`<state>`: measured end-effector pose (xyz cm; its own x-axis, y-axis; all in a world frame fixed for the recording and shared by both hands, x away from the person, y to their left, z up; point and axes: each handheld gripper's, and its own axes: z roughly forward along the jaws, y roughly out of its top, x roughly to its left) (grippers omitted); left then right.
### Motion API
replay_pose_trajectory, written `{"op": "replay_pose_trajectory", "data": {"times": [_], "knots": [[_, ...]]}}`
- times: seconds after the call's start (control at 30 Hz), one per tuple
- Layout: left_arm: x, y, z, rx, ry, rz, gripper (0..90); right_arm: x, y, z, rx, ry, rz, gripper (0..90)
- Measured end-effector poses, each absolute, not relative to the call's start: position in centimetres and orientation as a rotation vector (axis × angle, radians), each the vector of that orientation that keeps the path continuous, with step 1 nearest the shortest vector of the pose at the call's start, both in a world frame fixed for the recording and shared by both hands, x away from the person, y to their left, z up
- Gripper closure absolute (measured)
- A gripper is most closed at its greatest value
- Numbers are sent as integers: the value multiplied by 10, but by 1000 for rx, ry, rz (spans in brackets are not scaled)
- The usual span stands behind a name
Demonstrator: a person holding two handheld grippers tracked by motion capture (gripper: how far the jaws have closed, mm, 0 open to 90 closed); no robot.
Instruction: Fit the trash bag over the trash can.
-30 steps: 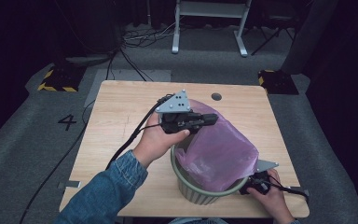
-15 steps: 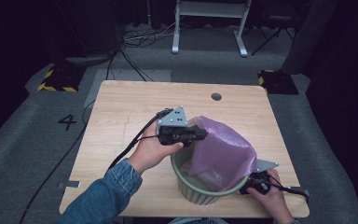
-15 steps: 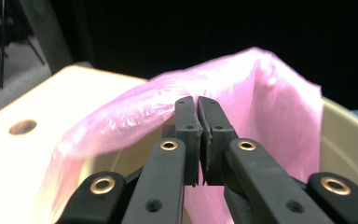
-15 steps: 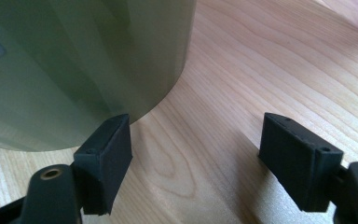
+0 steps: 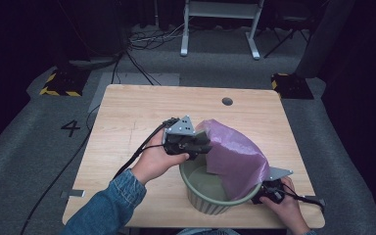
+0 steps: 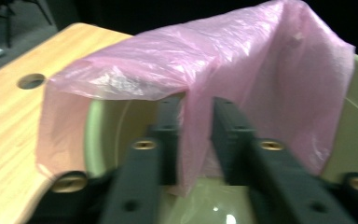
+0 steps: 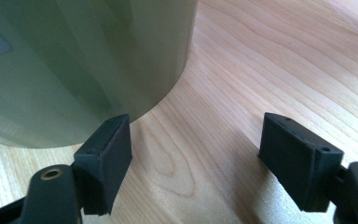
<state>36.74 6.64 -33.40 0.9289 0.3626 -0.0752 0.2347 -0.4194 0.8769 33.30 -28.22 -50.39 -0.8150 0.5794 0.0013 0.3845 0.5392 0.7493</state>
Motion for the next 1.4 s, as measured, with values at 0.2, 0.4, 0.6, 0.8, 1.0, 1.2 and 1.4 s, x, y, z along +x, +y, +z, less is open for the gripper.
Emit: {"op": "replay_pose_trajectory", "data": {"times": [0.2, 0.4, 0.6, 0.8, 1.0, 1.2, 1.4], "knots": [[363, 76, -326, 1969, 458, 224, 409, 334, -286, -503, 828, 2526, 1133, 253], [369, 76, -320, 1926, 445, 307, 314, 332, -304, -479, 932, 2481, 1146, 271], [366, 51, -314, 1959, 355, 336, 302, 328, -314, -453, 934, 2448, 1169, 270], [365, 33, -308, 1923, 340, 302, 307, 323, -321, -433, 939, 2418, 1220, 262], [360, 46, -308, 1912, 358, 318, 312, 318, -326, -411, 947, 2399, 1228, 260], [348, 75, -306, 1882, 406, 327, 312, 317, -329, -375, 922, 2385, 1269, 273], [335, 102, -309, 1839, 448, 329, 312, 316, -325, -340, 884, 2332, 1303, 269]]}}
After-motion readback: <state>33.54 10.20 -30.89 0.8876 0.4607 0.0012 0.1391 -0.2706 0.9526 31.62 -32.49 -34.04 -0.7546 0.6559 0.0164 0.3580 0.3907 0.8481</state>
